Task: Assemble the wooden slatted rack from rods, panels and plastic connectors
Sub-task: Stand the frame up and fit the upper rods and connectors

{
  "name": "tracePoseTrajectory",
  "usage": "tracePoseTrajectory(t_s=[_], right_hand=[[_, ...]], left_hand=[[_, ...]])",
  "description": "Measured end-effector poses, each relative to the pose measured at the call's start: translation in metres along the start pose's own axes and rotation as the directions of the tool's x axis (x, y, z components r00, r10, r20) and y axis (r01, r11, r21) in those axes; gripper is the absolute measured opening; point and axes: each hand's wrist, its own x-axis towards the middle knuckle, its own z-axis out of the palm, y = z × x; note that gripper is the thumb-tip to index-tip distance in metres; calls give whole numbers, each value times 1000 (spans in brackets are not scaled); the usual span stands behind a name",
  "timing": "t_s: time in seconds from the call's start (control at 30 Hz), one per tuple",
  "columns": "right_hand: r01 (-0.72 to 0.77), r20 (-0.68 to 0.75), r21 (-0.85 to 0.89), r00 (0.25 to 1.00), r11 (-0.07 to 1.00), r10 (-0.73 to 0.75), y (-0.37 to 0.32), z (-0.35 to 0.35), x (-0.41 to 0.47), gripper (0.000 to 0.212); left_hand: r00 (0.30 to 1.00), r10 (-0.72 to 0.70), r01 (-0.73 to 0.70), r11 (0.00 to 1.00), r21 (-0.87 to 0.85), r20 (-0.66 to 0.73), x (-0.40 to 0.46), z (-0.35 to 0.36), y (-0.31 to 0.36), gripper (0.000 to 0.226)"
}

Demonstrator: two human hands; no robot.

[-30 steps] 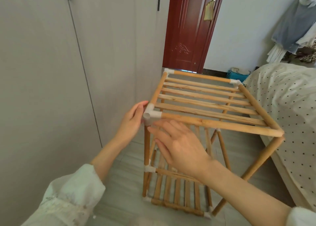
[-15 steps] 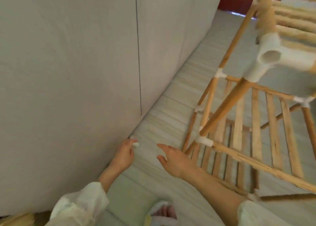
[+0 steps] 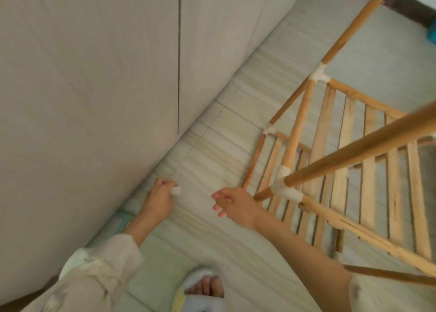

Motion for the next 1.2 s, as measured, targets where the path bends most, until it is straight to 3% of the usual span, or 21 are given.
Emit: tracePoseTrajectory(t_s=[0.1,0.23,0.4,0.5,0.63,0.77,0.93,1.0,1.1,1.2], right_hand=[[37,-25,38,999,999,-36,-5,-4,-32,29],[131,-162,116,981,985,-112,-18,-20,-94,26],[323,-343,84,898,943,-276,-31,-56,-196,21],[417,-417,165,851,894,-320,-32,-83,-259,21],[602,-591,280,722,748,-360,-23,-114,-333,21],[739,-740,288,575,609,-349,9,-138,-385,16],[827,-805,381,517,414,-292,52,-167,-422,36],[835,-826,377,499,400,-263,68,-179,-430,33],[820,-851,402,499,406,-164,92,-192,-435,26],[841,-895,419,445,343,2,117,-201,-435,21]], left_hand=[[996,39,-56,973,-223,-77,-30,-32,41,33],[956,266,-293,877,-382,-123,-86,-88,108,33],[840,506,-537,721,-438,-196,-163,-148,188,50],[768,598,-626,628,-462,-227,-202,-170,239,51],[606,757,-787,526,-322,-246,-244,-179,313,46],[363,885,-930,326,-167,-292,-276,-172,384,36],[199,940,-978,174,-113,-277,-298,-135,457,34],[206,947,-970,165,-179,-246,-305,-118,481,38],[264,954,-950,231,-210,-145,-310,-97,504,51],[323,944,-938,328,111,-65,-295,-85,516,47]])
